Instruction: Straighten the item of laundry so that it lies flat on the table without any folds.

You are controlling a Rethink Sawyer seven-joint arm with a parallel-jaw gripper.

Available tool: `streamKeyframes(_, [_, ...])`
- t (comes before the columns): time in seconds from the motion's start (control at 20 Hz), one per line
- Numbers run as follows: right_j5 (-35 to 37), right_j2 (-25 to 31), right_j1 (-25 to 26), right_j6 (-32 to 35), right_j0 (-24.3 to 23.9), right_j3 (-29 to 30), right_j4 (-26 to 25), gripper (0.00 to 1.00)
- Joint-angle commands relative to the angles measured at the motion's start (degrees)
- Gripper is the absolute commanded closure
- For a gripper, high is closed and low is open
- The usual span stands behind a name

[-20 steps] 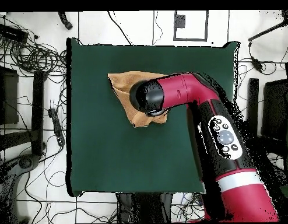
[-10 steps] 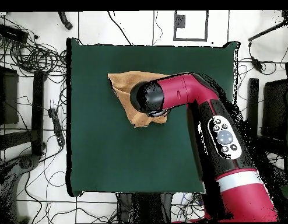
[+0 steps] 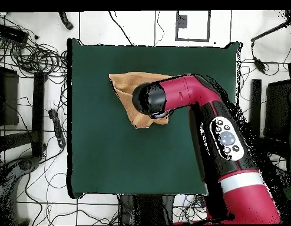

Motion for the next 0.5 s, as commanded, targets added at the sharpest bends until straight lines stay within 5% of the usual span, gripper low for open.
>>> streamKeyframes(0.05, [-1.69, 1.16, 4.91, -4.99, 2.16, 4.98, -1.62, 0.00])
streamKeyframes(0.5, [-2.57, 0.48, 5.26, -3.96, 3.04, 5.23, -2.51, 0.00])
